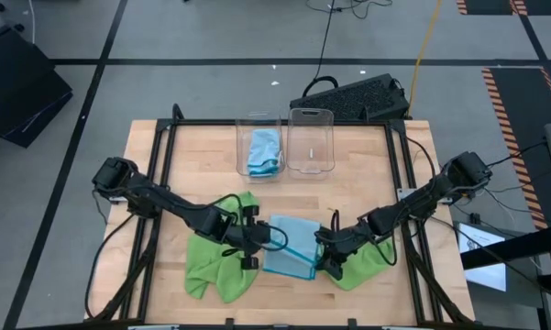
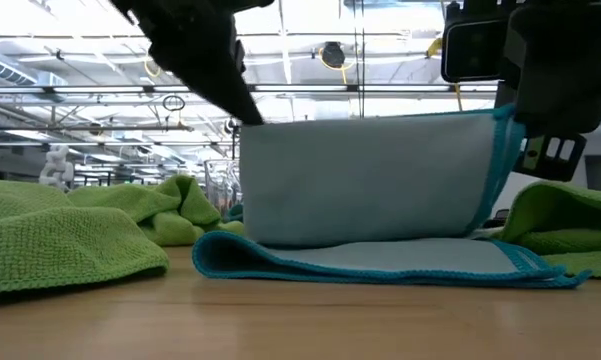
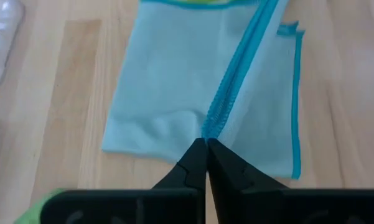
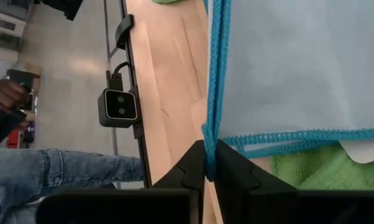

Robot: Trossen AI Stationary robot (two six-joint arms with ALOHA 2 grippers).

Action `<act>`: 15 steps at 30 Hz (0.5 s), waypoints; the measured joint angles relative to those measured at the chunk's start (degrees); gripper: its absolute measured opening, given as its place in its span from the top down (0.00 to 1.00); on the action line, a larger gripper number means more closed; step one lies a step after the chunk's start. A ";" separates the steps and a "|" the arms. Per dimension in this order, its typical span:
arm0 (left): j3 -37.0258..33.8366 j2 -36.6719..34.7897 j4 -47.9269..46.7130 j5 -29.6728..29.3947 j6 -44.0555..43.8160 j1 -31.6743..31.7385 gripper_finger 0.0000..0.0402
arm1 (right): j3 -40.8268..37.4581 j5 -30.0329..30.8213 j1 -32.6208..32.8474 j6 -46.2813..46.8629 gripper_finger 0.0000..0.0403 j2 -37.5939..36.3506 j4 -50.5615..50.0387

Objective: Fold microfiber towels
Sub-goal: Fold the blue microfiber towel

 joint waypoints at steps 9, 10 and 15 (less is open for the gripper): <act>-0.01 1.52 0.44 1.12 -0.52 -1.13 0.96 | -0.02 0.40 0.00 -0.84 0.95 0.00 0.08; -0.02 1.65 0.25 1.59 -0.87 -1.15 0.94 | -0.01 0.42 0.00 -0.87 0.95 0.00 0.06; 0.00 1.84 0.83 3.42 -1.26 -1.15 0.88 | 0.00 0.48 0.00 -2.28 0.89 0.00 0.94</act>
